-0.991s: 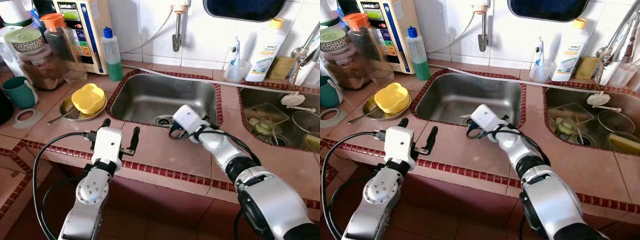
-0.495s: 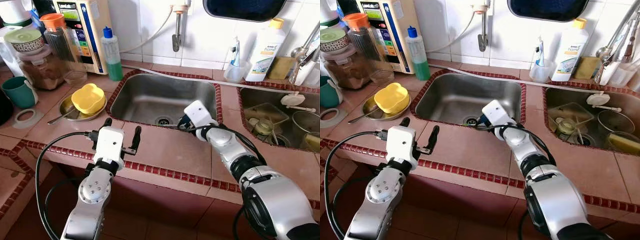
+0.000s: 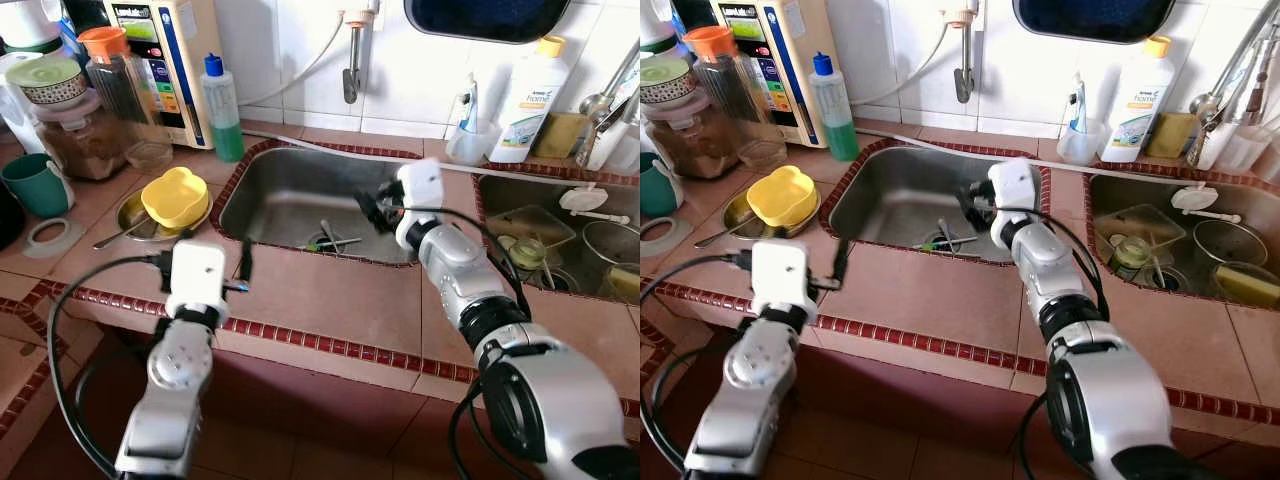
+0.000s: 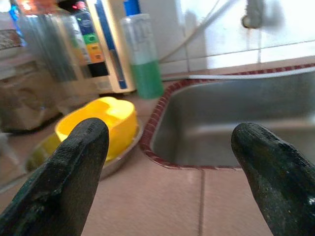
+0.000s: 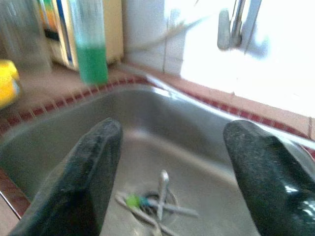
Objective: Kitchen organization
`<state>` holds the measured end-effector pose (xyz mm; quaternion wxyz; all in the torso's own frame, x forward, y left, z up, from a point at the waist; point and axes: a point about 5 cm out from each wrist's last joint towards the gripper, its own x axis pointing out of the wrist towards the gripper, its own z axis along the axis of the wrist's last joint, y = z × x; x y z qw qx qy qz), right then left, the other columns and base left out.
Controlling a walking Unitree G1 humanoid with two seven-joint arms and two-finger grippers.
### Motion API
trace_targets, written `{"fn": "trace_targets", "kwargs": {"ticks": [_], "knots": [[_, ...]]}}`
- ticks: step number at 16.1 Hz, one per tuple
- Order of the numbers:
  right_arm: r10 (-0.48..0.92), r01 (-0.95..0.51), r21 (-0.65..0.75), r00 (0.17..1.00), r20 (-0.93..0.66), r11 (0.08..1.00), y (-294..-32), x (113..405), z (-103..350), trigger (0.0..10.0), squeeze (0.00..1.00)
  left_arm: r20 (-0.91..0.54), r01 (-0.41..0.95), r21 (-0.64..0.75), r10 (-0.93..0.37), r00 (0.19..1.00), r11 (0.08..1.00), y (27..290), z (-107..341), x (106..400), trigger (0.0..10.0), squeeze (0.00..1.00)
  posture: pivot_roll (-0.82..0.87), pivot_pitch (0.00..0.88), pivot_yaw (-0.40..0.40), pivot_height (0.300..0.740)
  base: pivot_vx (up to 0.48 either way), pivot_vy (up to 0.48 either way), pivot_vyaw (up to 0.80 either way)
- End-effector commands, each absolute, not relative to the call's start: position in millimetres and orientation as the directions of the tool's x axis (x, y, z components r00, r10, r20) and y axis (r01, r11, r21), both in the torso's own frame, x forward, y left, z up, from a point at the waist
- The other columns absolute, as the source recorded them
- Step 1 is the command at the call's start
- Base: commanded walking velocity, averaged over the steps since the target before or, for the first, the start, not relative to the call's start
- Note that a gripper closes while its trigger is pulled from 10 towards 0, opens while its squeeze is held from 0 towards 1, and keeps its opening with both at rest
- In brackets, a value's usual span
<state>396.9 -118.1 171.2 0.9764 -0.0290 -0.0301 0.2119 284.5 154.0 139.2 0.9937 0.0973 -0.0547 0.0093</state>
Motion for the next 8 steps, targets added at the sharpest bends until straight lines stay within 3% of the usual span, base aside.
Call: {"fn": "trace_targets", "kwargs": {"ticks": [1, 2, 3, 6, 8], "knots": [[0.416, -0.415, -0.032, 0.906, 0.073, 0.909, -119, 395, 172, 10.0, 1.00, 0.124, -0.052, 0.197, 0.028, 0.992, 0.979, 158, 142, 288, 10.0, 1.00, 0.09, 0.013, 0.006, 0.740, 0.000, 0.000, 0.00], [0.408, -0.411, -0.002, 0.905, 0.121, 0.912, -120, 389, 172, 10.0, 0.36, 0.109, -0.059, 0.188, 0.039, 0.993, 0.980, 160, 143, 292, 10.0, 0.00, 0.07, 0.013, 0.006, 0.740, 0.000, 0.000, 0.00], [0.408, -0.411, -0.013, 0.900, 0.154, 0.912, -120, 382, 172, 10.0, 0.00, 0.108, -0.096, 0.189, 0.076, 0.991, 0.977, 162, 145, 296, 10.0, 0.00, 0.06, 0.013, 0.008, 0.740, 0.000, 0.000, 0.00], [0.341, -0.352, 0.037, 0.924, 0.174, 0.935, -131, 374, 177, 10.0, 0.00, 0.127, -0.091, 0.142, 0.073, 0.989, 0.986, 164, 150, 303, 10.0, 0.00, 0.03, 0.014, 0.015, 0.740, 0.000, 0.000, 0.00], [0.336, -0.348, 0.050, 0.927, 0.167, 0.936, -135, 370, 177, 10.0, 0.00, 0.105, -0.105, 0.132, 0.091, 0.990, 0.986, 167, 148, 308, 10.0, 0.00, 0.02, 0.010, 0.016, 0.740, 0.000, 0.000, -0.74]]}}
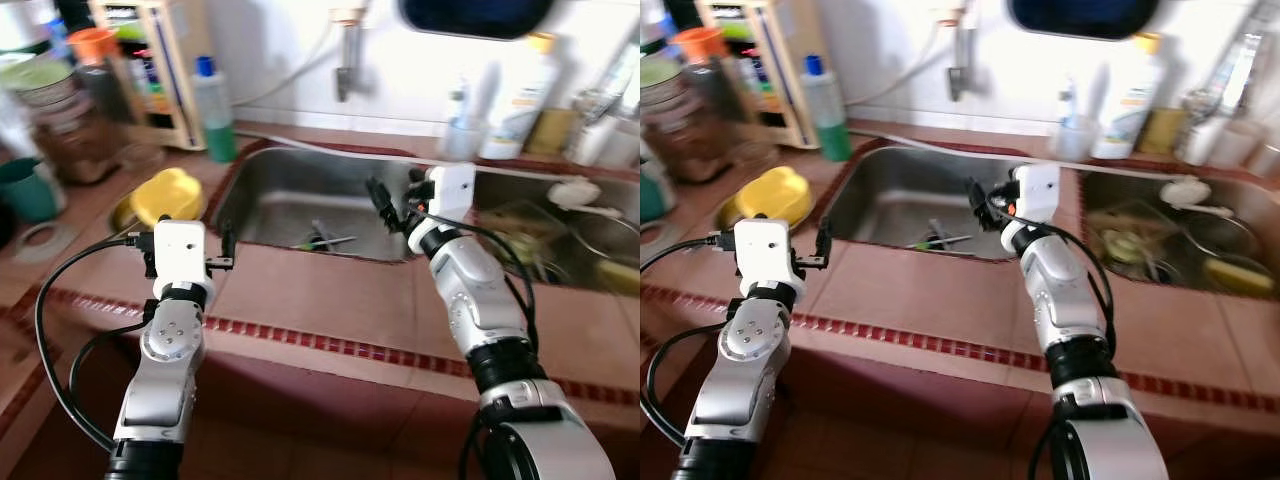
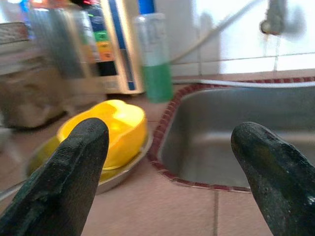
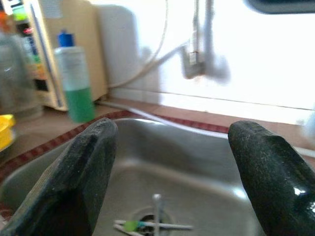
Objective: Kitchen organization
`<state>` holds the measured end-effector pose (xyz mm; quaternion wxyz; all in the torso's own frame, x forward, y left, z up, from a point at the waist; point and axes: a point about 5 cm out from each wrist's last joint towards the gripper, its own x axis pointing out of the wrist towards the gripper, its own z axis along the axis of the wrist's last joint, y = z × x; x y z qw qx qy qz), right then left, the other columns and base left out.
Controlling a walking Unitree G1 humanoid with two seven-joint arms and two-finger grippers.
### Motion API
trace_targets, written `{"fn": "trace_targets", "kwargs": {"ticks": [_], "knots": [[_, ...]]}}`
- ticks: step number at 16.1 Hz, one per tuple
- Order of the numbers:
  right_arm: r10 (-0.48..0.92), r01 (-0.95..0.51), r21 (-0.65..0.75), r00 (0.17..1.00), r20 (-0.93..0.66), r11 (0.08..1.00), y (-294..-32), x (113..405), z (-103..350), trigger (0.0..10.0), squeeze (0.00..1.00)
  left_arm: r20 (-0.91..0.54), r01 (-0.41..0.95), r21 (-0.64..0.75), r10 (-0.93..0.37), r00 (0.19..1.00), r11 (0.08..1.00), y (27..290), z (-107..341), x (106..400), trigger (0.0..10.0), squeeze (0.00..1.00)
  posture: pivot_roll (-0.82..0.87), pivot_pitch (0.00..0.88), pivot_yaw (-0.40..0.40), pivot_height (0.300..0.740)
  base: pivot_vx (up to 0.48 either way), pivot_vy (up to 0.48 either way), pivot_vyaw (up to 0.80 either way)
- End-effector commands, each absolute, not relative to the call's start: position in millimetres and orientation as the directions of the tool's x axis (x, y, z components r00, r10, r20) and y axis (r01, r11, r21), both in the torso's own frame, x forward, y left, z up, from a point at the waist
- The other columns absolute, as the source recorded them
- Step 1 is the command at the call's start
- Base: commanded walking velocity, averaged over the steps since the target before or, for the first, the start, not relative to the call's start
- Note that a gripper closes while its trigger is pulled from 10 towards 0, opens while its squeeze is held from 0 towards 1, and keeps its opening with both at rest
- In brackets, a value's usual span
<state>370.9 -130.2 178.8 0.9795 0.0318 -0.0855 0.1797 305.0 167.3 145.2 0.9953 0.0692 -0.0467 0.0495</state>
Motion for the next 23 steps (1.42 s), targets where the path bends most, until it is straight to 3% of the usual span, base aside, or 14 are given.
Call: {"fn": "trace_targets", "kwargs": {"ticks": [1, 4, 15, 23], "knots": [[0.336, -0.346, 0.042, 0.928, 0.160, 0.937, -136.0, 368.7, 175.7, 10.0, 0.00, 0.094, -0.107, 0.127, 0.096, 0.991, 0.986, 168.2, 148.2, 309.3, 10.0, 0.00, 0.02, 0.009, 0.015, 0.740, 0.000, 0.000, -0.76], [0.320, -0.330, 0.049, 0.936, 0.144, 0.943, -140.1, 363.9, 181.3, 10.0, 0.00, 0.080, -0.122, 0.109, 0.113, 0.990, 0.987, 172.5, 150.2, 313.4, 10.0, 0.00, 0.02, 0.002, 0.012, 0.740, 0.000, 0.000, -0.77], [0.328, -0.339, 0.065, 0.936, 0.130, 0.939, -134.2, 359.7, 185.0, 10.0, 0.00, 0.072, -0.123, 0.104, 0.116, 0.991, 0.987, 174.7, 148.6, 314.6, 10.0, 0.00, 0.03, 0.000, 0.015, 0.740, 0.000, 0.000, 0.00], [0.315, -0.325, 0.073, 0.941, 0.124, 0.943, -134.7, 360.3, 184.7, 10.0, 0.00, 0.061, -0.124, 0.108, 0.118, 0.991, 0.986, 175.1, 147.3, 315.1, 10.0, 0.00, 0.03, 0.002, 0.019, 0.740, 0.000, 0.287, 0.00]]}}
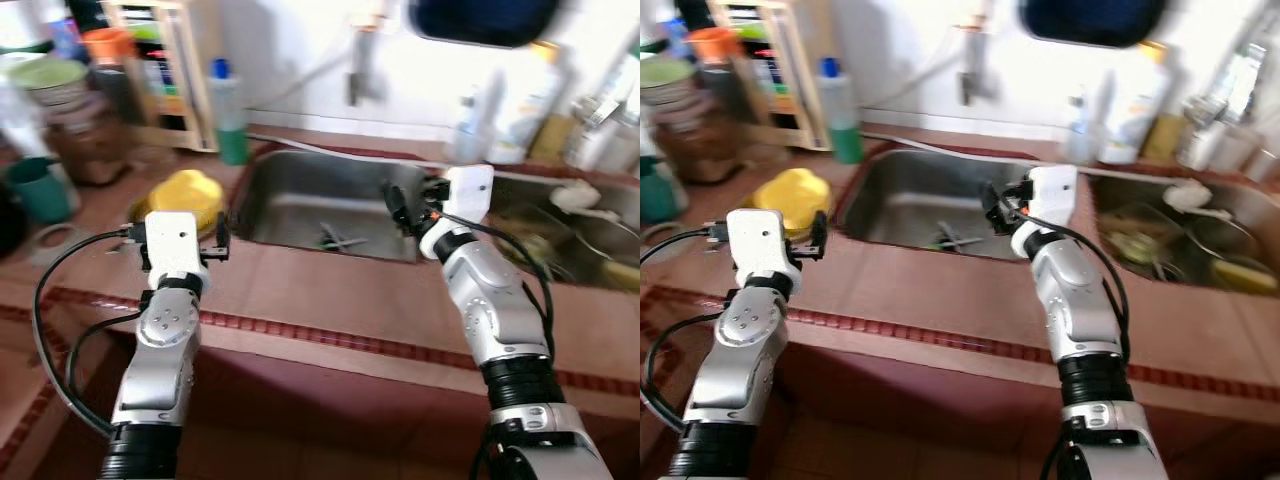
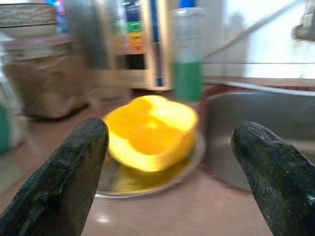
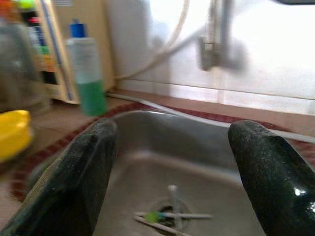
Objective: Kitchen organization
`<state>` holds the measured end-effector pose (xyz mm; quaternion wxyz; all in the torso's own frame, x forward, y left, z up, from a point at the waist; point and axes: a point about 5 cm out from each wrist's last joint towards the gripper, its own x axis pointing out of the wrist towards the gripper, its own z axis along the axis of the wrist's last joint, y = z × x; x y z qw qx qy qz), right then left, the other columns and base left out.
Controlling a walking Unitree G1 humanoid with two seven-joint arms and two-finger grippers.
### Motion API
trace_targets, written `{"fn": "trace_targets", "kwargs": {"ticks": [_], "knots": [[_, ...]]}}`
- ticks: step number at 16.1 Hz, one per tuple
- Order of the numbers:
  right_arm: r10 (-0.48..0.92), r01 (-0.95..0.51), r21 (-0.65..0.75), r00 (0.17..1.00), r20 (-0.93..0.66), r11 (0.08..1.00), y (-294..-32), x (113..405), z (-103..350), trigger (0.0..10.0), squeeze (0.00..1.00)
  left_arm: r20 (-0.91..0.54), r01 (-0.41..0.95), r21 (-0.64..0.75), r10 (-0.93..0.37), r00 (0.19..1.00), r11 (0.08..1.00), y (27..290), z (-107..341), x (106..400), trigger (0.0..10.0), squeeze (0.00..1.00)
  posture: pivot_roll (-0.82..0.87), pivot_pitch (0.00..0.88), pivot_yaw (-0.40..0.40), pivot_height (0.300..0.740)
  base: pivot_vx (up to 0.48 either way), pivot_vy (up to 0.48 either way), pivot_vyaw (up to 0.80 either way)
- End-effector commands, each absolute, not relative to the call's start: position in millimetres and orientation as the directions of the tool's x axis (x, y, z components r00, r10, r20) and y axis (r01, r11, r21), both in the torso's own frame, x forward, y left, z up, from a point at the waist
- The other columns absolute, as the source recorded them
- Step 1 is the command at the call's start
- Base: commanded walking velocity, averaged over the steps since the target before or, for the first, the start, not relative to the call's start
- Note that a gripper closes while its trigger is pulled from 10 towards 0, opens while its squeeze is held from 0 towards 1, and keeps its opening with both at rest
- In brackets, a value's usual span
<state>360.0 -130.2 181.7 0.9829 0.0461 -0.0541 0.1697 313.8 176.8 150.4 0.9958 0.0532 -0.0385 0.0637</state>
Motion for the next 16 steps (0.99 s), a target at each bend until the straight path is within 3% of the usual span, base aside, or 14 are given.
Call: {"fn": "trace_targets", "kwargs": {"ticks": [1, 6, 11, 16], "knots": [[0.312, -0.322, 0.073, 0.942, 0.124, 0.944, -135, 360, 185, 10.0, 0.00, 0.061, -0.121, 0.111, 0.115, 0.992, 0.987, 175, 147, 315, 10.0, 0.00, 0.03, 0.002, 0.021, 0.740, 0.000, 0.304, 0.00], [0.284, -0.295, 0.074, 0.950, 0.128, 0.953, -140, 362, 186, 10.0, 0.00, 0.104, -0.070, 0.205, 0.050, 0.993, 0.976, 166, 151, 314, 10.0, 0.00, 0.03, 0.003, 0.029, 0.740, 0.000, 0.000, 0.00], [0.265, -0.277, 0.075, 0.955, 0.135, 0.958, -142, 363, 188, 10.0, 0.00, 0.113, -0.010, 0.146, -0.006, 0.994, 0.989, 161, 157, 316, 10.0, 0.00, 0.02, 0.004, 0.034, 0.740, 0.000, 0.000, 0.00], [0.255, -0.268, 0.077, 0.956, 0.142, 0.960, -142, 365, 189, 10.0, 0.00, 0.106, 0.006, 0.136, -0.020, 0.994, 0.991, 161, 157, 316, 10.0, 0.00, 0.03, 0.001, 0.038, 0.740, 0.328, 0.217, 0.00]]}}
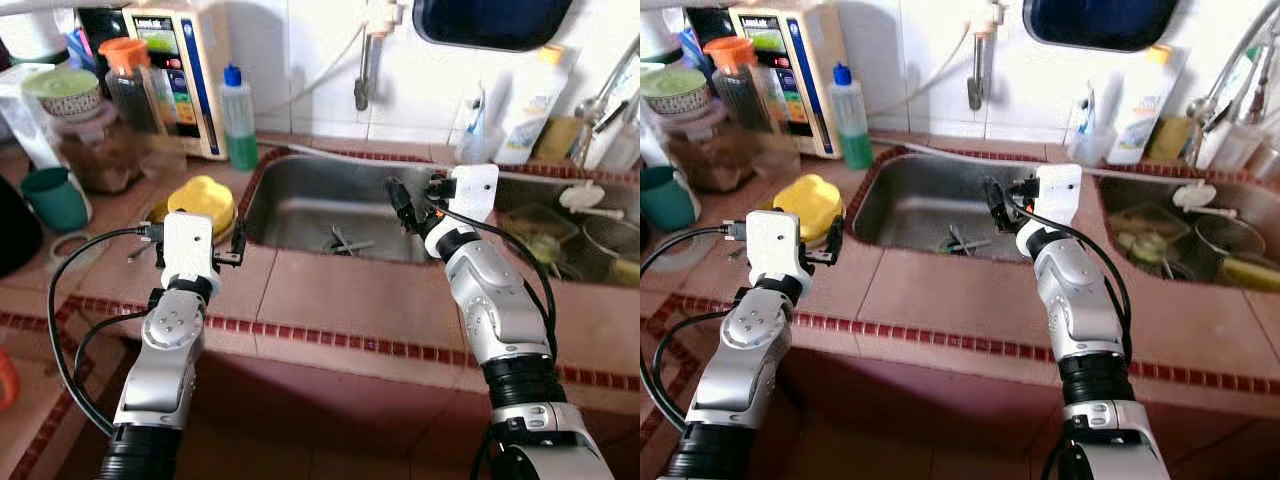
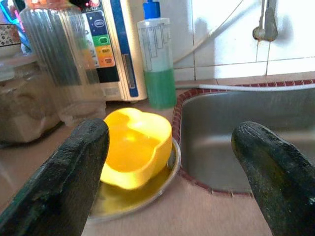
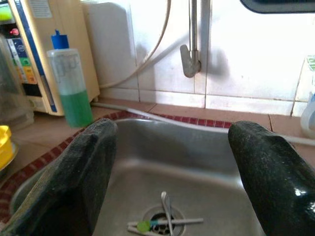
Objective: Kitchen organization
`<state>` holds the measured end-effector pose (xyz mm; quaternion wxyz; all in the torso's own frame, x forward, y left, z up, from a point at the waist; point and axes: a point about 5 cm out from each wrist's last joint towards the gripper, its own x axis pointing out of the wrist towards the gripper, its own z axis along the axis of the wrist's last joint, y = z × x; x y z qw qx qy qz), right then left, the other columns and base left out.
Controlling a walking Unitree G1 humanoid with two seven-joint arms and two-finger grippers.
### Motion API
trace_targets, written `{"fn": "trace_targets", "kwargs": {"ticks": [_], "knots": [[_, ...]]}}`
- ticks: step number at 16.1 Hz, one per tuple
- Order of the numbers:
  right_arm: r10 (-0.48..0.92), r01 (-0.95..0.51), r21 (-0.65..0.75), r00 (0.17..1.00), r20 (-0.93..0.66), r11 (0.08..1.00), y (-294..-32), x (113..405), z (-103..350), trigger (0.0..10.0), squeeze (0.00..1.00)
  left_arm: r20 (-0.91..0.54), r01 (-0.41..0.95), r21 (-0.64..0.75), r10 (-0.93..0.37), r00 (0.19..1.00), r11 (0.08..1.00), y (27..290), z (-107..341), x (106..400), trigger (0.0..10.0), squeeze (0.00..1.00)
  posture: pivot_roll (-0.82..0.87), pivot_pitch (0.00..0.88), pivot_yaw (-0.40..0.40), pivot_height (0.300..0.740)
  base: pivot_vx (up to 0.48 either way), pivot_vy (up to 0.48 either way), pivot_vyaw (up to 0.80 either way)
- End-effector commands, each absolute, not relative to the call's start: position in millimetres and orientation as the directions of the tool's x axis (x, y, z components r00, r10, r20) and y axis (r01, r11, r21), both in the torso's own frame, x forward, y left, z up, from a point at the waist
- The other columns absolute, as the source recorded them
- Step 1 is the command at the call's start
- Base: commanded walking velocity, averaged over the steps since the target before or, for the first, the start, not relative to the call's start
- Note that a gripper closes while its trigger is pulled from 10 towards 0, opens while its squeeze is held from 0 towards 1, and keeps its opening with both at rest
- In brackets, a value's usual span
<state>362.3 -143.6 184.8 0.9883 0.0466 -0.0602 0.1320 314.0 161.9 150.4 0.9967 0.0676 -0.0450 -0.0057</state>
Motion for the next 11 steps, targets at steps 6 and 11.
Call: {"fn": "trace_targets", "kwargs": {"ticks": [6, 11], "knots": [[0.247, -0.259, 0.077, 0.959, 0.141, 0.963, -143.7, 365.6, 188.8, 10.0, 0.00, 0.116, -0.002, 0.135, -0.014, 0.993, 0.991, 158.7, 156.3, 314.6, 10.0, 0.00, 0.03, 0.004, 0.039, 0.740, 0.041, 0.041, 0.00], [0.232, -0.244, 0.073, 0.962, 0.141, 0.967, -147.2, 366.6, 189.5, 10.0, 0.00, 0.112, 0.014, 0.137, -0.029, 0.993, 0.990, 155.2, 156.0, 314.6, 10.0, 0.00, 0.03, 0.005, 0.040, 0.740, 0.000, 0.000, 0.00]]}}
